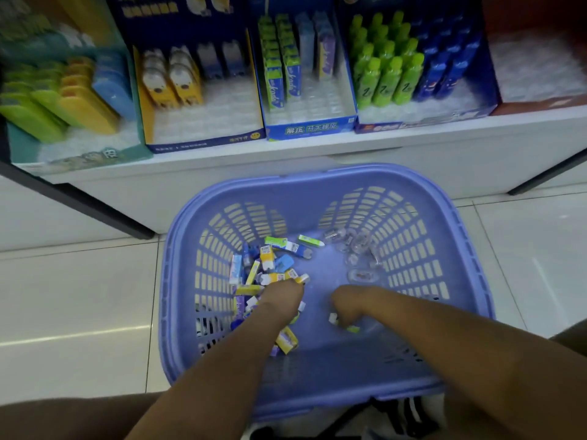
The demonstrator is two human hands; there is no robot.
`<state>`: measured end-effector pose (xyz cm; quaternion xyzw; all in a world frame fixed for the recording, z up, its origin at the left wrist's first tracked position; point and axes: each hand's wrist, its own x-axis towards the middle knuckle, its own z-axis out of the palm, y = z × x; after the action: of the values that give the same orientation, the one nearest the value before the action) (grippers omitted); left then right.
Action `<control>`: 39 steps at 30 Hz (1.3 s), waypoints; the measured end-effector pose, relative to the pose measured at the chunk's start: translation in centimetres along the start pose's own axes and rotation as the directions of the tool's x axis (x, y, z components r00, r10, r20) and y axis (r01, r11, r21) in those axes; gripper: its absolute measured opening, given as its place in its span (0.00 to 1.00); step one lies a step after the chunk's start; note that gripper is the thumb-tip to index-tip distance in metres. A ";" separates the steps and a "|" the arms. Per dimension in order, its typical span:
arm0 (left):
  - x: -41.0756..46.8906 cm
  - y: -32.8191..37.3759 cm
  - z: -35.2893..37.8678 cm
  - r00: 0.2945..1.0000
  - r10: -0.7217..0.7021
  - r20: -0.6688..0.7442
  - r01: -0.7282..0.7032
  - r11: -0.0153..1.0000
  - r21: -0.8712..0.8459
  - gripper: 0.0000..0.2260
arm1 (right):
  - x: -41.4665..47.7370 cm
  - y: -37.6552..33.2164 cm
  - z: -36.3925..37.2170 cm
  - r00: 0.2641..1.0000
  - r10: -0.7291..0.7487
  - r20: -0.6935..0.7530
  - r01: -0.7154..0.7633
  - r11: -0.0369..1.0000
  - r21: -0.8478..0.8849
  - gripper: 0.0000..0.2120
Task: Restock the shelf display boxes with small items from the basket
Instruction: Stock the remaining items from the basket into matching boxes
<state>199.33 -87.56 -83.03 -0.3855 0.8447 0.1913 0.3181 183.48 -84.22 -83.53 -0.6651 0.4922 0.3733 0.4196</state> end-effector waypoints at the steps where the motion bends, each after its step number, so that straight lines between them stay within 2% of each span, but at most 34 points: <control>1: 0.3 0.0 0.0 1.000 0.011 0.009 -0.012 1.000 0.007 0.11 | -0.2 0.5 -0.5 1.000 0.004 0.008 -0.004 0.998 0.067 0.13; 3: 0.9 -0.2 -0.2 0.999 0.030 0.029 -0.030 1.000 0.003 0.11 | -0.7 1.3 -1.7 1.000 0.016 0.026 -0.023 0.963 0.269 0.12; 5: 1.4 -0.4 -0.3 0.999 0.044 0.029 -0.044 0.999 0.002 0.13 | -1.8 1.7 -2.9 0.999 0.017 0.038 -0.033 0.880 0.474 0.11; 8: 1.6 -0.2 -0.2 0.996 0.086 0.003 -0.086 0.996 0.021 0.16 | -3.9 2.1 -5.2 0.999 0.013 -0.048 0.021 0.772 0.635 0.09; 12: 1.6 0.2 -0.1 0.993 0.117 0.004 -0.117 0.991 0.064 0.16 | -7.0 2.6 -7.5 0.991 0.016 -0.131 0.078 0.729 0.680 0.07; 15: 1.5 -0.2 -0.2 0.993 0.111 0.040 -0.112 0.994 0.018 0.18 | -9.3 2.9 -8.5 0.989 0.017 -0.150 0.102 0.658 0.746 0.05; 19: 1.1 -0.5 -0.6 0.994 0.088 0.061 -0.081 0.992 -0.098 0.10 | -12.6 3.2 -9.9 0.979 0.003 -0.205 0.154 0.645 0.749 0.04; 21: 0.9 -0.6 -1.5 0.998 0.063 0.010 -0.058 0.961 -0.270 0.07 | -14.4 3.2 -10.9 0.957 -0.012 -0.289 0.235 0.613 0.754 0.05; 23: 0.7 -0.6 -3.7 0.997 -0.002 -0.077 -0.040 0.845 -0.533 0.07 | -16.1 3.2 -12.0 0.908 -0.037 -0.416 0.373 0.520 0.768 0.05; 26: -0.2 -0.5 -9.3 0.977 -0.104 -0.186 -0.101 0.543 -0.834 0.08 | -18.5 2.7 -14.1 0.787 -0.007 -0.616 0.599 0.244 0.763 0.06; 27: -0.9 -0.7 -11.3 0.974 -0.108 -0.200 -0.136 0.432 -0.891 0.08 | -19.3 2.4 -14.8 0.745 0.030 -0.666 0.656 0.145 0.740 0.07; 29: -2.8 -1.2 -15.0 0.976 -0.060 -0.211 -0.203 0.113 -0.973 0.07 | -20.5 1.7 -16.4 0.658 0.098 -0.747 0.750 0.010 0.662 0.09; 30: -3.9 -1.6 -16.6 0.972 -0.047 -0.232 -0.234 -0.032 -0.972 0.07 | -21.0 1.5 -17.1 0.611 0.118 -0.783 0.787 0.012 0.617 0.09; 31: -5.1 -2.1 -18.0 0.963 -0.068 -0.260 -0.267 -0.111 -0.957 0.07 | -21.4 1.3 -17.9 0.564 0.133 -0.815 0.815 0.073 0.575 0.09; 33: -7.1 -3.2 -20.3 0.937 -0.155 -0.314 -0.336 -0.151 -0.930 0.09 | -21.9 0.8 -19.5 0.453 0.196 -0.870 0.816 0.300 0.493 0.09; 35: -8.4 -4.2 -21.8 0.907 -0.221 -0.359 -0.403 -0.207 -0.892 0.11 | -21.7 0.4 -21.3 0.301 0.312 -0.901 0.762 0.489 0.424 0.11; 37: -9.3 -5.1 -22.6 0.885 -0.270 -0.379 -0.448 -0.275 -0.851 0.13 | -21.0 0.1 -23.2 0.166 0.376 -0.912 0.695 0.611 0.379 0.13; 39: -9.8 -5.9 -22.7 0.874 -0.302 -0.381 -0.473 -0.345 -0.811 0.15 | -20.0 -0.1 -24.7 0.104 0.350 -0.931 0.617 0.712 0.336 0.12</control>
<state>199.91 -98.95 -60.29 -0.4362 0.3909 0.7236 -0.3650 180.90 -100.27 -56.24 -0.5747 0.6636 -0.4214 0.2277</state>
